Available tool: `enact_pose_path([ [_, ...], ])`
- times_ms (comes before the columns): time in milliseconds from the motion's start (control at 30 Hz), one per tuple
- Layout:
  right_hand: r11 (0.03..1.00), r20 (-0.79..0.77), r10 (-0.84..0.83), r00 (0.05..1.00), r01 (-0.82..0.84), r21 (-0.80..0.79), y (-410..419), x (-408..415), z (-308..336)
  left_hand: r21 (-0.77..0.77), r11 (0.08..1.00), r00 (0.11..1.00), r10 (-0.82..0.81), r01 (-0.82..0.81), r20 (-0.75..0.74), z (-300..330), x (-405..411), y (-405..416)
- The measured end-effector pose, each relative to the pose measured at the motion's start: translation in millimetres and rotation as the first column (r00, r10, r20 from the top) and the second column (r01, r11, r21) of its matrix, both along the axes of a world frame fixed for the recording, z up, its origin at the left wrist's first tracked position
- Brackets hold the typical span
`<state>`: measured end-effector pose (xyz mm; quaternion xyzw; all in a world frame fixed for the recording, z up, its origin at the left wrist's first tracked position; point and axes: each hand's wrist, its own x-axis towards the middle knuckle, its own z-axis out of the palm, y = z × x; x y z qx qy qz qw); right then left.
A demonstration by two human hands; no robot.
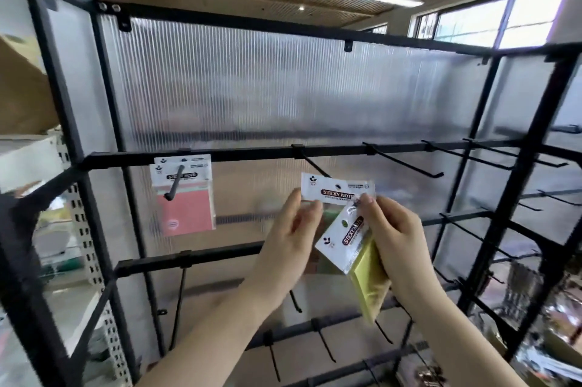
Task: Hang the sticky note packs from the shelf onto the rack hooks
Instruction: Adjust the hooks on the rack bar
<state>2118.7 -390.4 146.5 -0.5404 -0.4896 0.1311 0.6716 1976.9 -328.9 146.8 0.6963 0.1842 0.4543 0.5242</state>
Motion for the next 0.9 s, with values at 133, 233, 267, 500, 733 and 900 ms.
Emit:
enact_pose_path([
  [133,0.997,0.021,-0.049,0.999,0.048,0.063,5.1,14.7,-3.6,0.060,0.998,1.000,0.001,-0.002,0.019,7.6,19.9,11.7],
  [233,0.995,0.033,-0.089,0.996,0.087,0.043,11.2,21.1,-8.3,0.055,0.998,0.999,0.013,-0.016,0.051,7.3,30.6,21.7],
  [267,0.995,0.034,-0.095,0.995,0.094,0.034,12.8,23.1,-10.2,0.051,0.999,0.999,0.008,-0.011,0.052,6.8,32.7,23.8],
  [500,0.986,0.006,-0.146,0.989,0.145,0.077,20.6,27.8,-13.9,0.055,0.997,0.994,-0.061,0.056,0.088,2.0,41.2,32.1],
  [733,0.986,0.030,-0.135,0.990,0.131,0.102,29.3,31.4,-12.3,0.038,0.996,0.979,-0.089,0.084,0.185,-0.6,42.7,37.1],
  [900,0.992,0.052,-0.101,0.994,0.096,0.084,34.1,33.3,-11.2,0.010,0.998,0.980,-0.056,0.055,0.191,-7.4,46.8,43.6],
])
